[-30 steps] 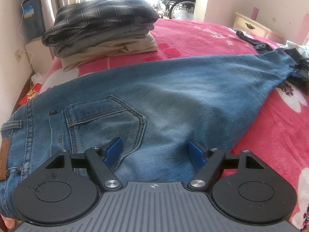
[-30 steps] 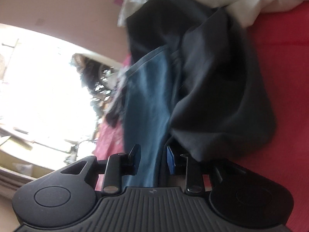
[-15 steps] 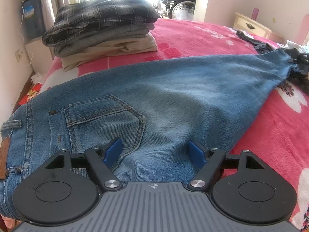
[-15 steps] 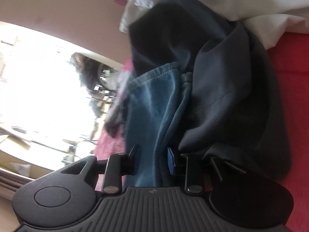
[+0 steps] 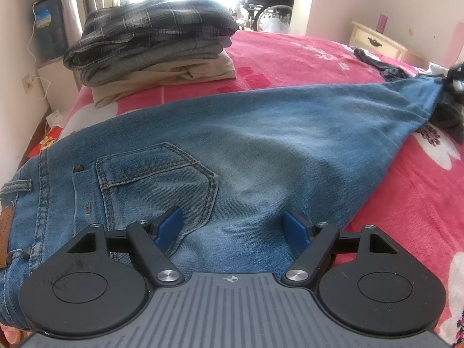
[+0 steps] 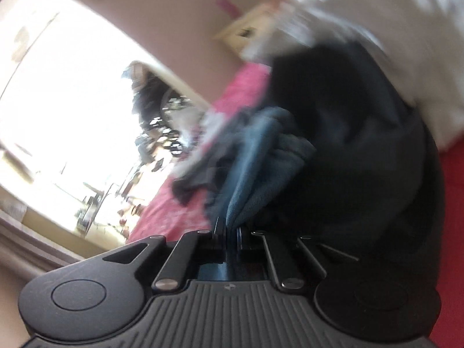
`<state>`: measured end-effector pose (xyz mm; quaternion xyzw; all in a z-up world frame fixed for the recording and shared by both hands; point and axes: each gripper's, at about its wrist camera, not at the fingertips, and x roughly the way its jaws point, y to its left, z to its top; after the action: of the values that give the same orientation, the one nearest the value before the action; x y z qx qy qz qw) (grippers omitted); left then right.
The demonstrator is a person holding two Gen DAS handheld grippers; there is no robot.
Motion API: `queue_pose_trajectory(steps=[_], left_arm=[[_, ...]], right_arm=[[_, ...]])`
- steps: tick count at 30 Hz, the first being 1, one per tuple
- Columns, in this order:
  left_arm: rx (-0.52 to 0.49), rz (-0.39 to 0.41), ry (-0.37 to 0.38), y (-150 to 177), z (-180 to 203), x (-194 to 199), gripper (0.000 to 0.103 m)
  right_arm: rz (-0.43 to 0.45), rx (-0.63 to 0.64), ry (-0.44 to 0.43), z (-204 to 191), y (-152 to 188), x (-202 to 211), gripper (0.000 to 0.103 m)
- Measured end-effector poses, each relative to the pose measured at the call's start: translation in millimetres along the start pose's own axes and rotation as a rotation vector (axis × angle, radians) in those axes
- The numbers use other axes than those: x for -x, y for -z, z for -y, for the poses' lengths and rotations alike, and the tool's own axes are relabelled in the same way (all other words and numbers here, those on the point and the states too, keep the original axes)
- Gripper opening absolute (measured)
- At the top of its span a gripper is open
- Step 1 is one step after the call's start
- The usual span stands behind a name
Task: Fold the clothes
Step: 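Lift the jeans hem with the right tool and fold it over toward the waistband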
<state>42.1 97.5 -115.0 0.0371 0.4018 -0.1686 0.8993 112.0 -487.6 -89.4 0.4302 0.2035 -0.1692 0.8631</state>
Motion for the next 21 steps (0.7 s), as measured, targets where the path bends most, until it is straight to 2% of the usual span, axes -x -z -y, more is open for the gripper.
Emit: queue_pose_trajectory(steps=[3, 7, 11, 16, 21], left_arm=[[0.002, 0.013, 0.004, 2.0, -0.7, 0.6, 0.077], [0.017, 0.031, 0.017, 4.1, -3.2, 2.6, 0.077], [0.029, 0.050, 0.024, 6.9, -4.6, 3.7, 0.077], [0.047, 0.067, 0.039, 9.0, -7.9, 4.9, 0.077], [0.065, 0.080, 0.048, 10.3, -11.1, 7.8, 0.076]], right_arm=[[0.010, 0.144, -0.036, -34.0, 14.5, 33.1, 0.008], [0.007, 0.307, -0.117, -97.4, 23.5, 34.8, 0.008], [-0.036, 0.468, -0.234, -167.0, 45.8, 38.6, 0.008], [-0.124, 0.639, -0.443, -245.0, 118.4, 74.8, 0.008], [-0.240, 0.789, -0.688, -299.1, 206.4, 107.9, 0.008]])
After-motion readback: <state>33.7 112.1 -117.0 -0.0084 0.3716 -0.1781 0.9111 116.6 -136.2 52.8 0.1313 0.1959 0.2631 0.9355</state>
